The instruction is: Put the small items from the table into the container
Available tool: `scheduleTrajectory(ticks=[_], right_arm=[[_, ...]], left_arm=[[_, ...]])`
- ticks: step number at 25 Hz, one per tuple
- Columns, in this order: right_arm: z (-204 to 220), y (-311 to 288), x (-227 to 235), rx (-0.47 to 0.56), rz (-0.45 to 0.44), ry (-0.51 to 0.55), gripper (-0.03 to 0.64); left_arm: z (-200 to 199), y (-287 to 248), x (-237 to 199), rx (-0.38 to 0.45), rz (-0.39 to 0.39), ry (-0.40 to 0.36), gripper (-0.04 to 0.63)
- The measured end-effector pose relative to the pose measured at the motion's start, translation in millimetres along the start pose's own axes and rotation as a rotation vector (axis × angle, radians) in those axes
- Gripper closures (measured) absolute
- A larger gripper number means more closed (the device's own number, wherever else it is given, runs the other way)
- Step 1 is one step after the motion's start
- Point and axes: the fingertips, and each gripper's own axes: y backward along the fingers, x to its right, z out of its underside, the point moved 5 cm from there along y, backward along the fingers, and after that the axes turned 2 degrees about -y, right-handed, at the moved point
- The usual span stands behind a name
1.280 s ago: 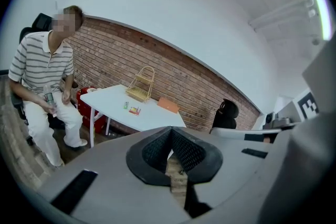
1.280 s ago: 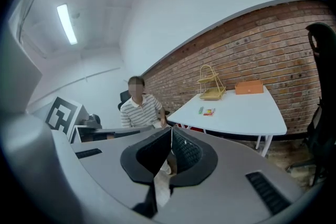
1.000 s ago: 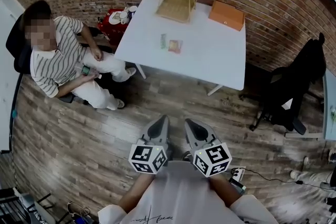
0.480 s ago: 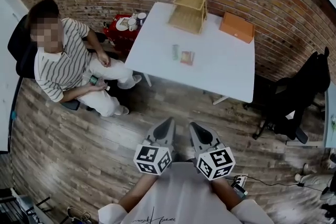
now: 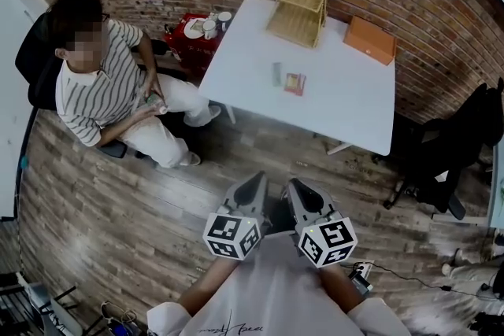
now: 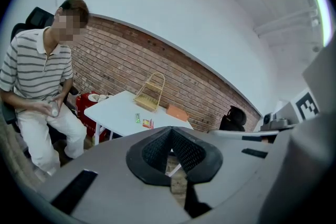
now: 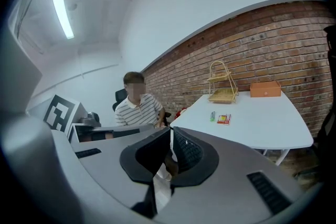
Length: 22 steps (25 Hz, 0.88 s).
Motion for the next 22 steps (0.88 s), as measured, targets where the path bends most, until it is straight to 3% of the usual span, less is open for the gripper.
scheduleTrajectory(ticks=[22], right_arm=[[-24.4,-30.1,44.1,0.006,0.000,-0.030,0.594]], left_arm=[[-15.1,-54.5,-0.7,-0.030,0.013,-0.002,0.585]])
